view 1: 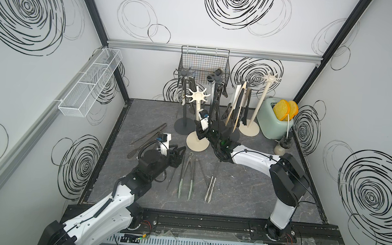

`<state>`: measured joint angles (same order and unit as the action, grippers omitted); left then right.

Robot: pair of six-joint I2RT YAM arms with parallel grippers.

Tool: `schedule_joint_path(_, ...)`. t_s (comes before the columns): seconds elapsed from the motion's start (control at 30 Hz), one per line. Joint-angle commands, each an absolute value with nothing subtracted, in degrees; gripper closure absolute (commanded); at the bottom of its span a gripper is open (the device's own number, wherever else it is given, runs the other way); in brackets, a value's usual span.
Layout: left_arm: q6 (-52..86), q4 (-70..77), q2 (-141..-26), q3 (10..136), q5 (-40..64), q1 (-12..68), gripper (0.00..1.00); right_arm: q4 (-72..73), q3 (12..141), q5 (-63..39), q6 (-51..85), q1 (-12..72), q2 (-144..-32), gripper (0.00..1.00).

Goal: Hang food tongs on kitchen utensil racks
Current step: Place the rack at the center of the board.

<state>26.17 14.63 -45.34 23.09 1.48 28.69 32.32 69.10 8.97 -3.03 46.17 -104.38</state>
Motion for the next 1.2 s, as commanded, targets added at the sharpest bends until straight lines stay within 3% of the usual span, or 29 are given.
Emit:
schedule_joint_path(0.0,26.46,17.04,-45.68,22.94,2.43,28.06,0.46,39.13,72.80,9.70,-2.41,47.41,-102.30,1.00)
schedule_joint_path(1.17,26.79,19.25,-45.54,20.96,3.91,26.19,0.47,43.09,70.92,11.87,-1.90,46.88,-104.96,1.00)
